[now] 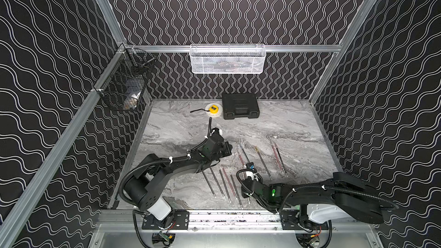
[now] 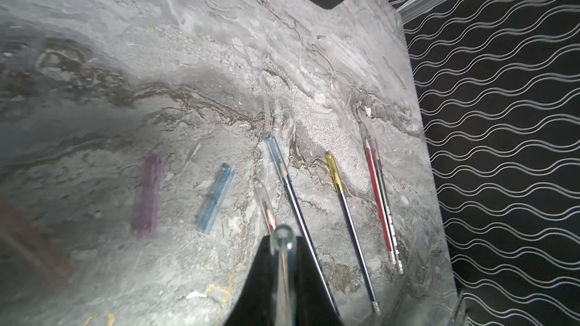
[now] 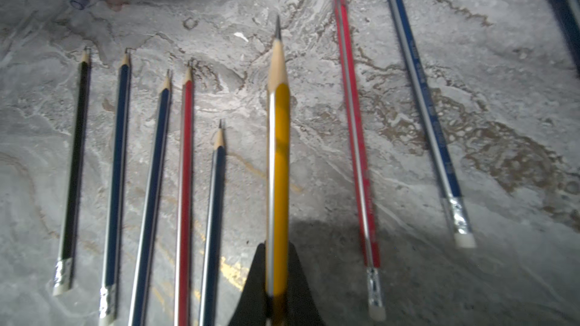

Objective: Remove the protective cover of the pencils
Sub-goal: Place the pencil at the center of the board.

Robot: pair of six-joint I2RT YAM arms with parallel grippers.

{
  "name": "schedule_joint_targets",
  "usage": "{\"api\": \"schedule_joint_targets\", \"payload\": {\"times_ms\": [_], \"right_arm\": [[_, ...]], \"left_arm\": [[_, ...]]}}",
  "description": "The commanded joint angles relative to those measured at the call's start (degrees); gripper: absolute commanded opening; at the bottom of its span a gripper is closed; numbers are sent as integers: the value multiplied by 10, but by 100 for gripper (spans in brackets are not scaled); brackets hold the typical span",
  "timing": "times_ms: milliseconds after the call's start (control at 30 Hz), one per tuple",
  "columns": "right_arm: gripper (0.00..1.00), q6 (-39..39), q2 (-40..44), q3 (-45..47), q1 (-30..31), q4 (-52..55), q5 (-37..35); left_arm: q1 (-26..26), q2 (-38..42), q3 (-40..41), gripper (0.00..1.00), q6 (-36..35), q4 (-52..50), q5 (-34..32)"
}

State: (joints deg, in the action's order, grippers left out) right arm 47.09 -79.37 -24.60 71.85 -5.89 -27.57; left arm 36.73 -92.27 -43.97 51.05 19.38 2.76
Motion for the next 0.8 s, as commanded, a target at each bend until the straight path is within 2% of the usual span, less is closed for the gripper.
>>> {"api": "schedule_joint_targets", "payload": {"times_ms": [0, 467, 767], "right_arm": [[0, 10, -10, 1, -16, -26, 18], [0, 7, 16, 28, -37, -24, 41], [0, 0, -42, 11, -43, -41, 78]], "left_arm": [[2, -21, -22, 0, -7, 22, 13], [23, -42, -23, 2, -13, 39, 8], [46, -81, -30, 1, -13, 54, -14]]}}
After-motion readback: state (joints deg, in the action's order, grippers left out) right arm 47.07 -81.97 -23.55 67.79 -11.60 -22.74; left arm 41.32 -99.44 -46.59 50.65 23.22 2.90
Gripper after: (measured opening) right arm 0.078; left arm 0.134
